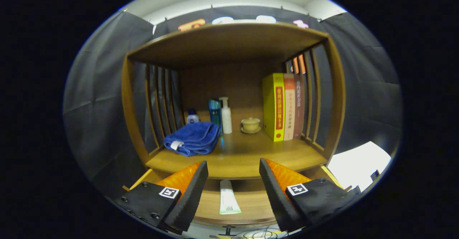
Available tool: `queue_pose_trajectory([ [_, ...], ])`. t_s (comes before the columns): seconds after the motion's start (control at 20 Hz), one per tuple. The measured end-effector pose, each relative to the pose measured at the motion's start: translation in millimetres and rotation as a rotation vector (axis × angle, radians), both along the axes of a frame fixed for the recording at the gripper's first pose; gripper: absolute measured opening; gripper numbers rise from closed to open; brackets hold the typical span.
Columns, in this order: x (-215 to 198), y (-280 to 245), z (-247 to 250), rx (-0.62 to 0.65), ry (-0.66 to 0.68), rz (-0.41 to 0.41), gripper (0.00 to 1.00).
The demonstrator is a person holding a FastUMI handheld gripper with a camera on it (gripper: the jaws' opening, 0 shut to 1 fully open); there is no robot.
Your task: Pull open the drawer, take out the items inside it, and place them on the countertop above the cabinet.
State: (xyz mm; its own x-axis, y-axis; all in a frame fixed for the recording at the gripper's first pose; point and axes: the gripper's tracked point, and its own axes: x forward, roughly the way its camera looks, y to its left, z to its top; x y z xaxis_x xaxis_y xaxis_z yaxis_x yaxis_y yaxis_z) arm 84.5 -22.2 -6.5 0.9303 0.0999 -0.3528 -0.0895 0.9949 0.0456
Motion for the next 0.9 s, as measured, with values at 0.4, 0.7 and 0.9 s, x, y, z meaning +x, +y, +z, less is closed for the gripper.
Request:
queue_pose_trajectory([
  [0.4,24,22,-134,-0.040,0.471,0.025,0.94],
  [0.7,27,29,-195,-0.081,0.713,0.029,0.93],
  [0.9,29,35,-207,-0.088,0.808,0.031,0.91],
])
